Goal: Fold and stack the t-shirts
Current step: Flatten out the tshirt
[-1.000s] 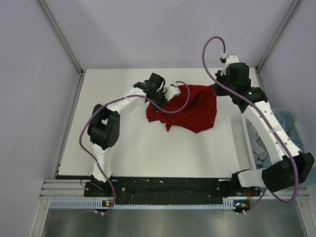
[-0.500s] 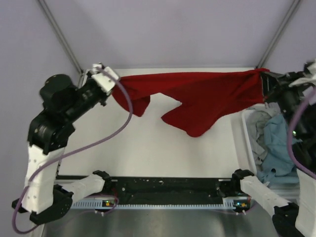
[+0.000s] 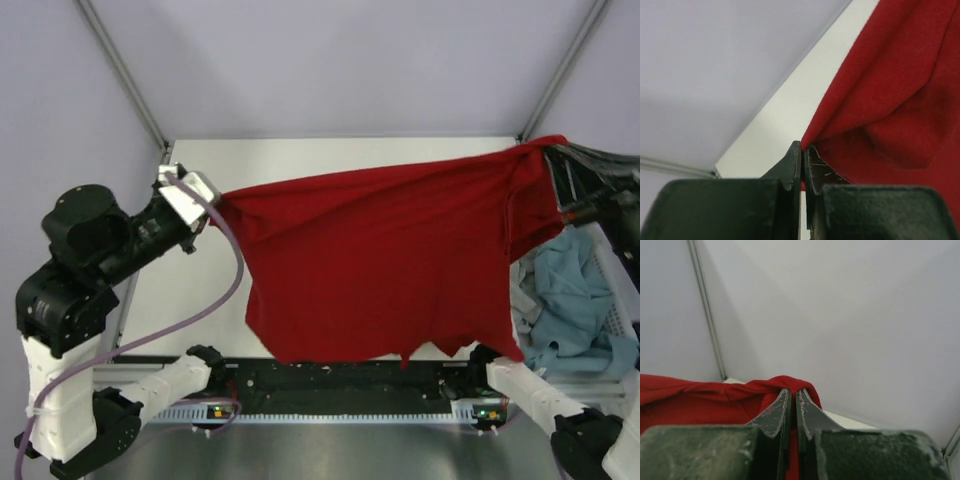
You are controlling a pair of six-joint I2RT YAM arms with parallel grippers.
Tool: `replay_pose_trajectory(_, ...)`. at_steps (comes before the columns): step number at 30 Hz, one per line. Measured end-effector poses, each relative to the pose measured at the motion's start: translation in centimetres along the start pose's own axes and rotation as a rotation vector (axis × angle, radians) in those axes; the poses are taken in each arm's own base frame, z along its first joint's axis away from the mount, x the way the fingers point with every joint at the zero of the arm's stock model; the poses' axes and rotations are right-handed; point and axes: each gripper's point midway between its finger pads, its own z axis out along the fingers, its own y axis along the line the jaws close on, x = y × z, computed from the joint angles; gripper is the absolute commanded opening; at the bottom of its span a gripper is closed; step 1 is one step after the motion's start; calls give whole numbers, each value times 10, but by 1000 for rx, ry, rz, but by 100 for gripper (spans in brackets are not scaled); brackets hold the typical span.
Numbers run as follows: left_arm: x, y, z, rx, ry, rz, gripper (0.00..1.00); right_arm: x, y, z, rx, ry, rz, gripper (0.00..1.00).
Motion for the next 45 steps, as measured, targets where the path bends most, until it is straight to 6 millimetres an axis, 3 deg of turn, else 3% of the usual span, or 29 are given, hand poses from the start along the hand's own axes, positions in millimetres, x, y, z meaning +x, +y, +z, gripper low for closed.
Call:
replay_pose_trajectory(3,30,6,22,-34,97,-15,0,38,-11,45,10,92,18,0)
replay_pose_trajectory(5,60,10,46,-55,193,-26,0,84,-25,87,33,191,33,0)
replay_pose_trajectory(8,111,14,86,-60,343,-45,0,173,-46,146,72,355,46,0)
replay_pose_trajectory(10,155,24,120,-66,454,-74,0,246,-58,181,75,479,48,0)
replay_pose_trajectory(13,217,49,155,-95,588,-134,4,346,-67,215,48,639,55,0)
replay_pose_trajectory(15,255,73,177,-127,650,-165,28,404,-70,231,31,731,72,12)
replay_pose_trajectory(17,292,96,203,-149,703,-184,61,451,-79,253,54,787,88,49)
replay_pose_trajectory(18,308,110,217,-168,726,-187,71,471,-87,266,89,808,89,66)
replay_pose_trajectory(20,335,135,242,-216,765,-187,77,494,-106,291,170,816,75,81)
replay_pose_trajectory(23,356,164,267,-280,778,-184,79,508,-124,302,254,844,48,85)
replay_pose_trajectory(25,360,165,265,-277,790,-190,78,515,-129,287,293,898,38,85)
replay_pose_trajectory(28,348,153,252,-231,745,-193,75,525,-126,228,356,1044,37,84)
replay_pose_trajectory(32,326,88,205,-20,691,-131,73,526,-111,134,439,1216,59,82)
replay_pose_trajectory(35,322,39,166,134,673,-34,73,516,-86,60,478,1301,83,80)
replay_pose_trajectory(37,334,8,141,229,693,32,73,510,-67,23,483,1331,97,80)
replay_pose_trajectory(40,375,-36,105,368,785,86,73,505,-31,-25,453,1381,104,80)
replay_pose_trajectory(45,439,-91,57,546,935,153,75,525,17,-101,419,1537,138,82)
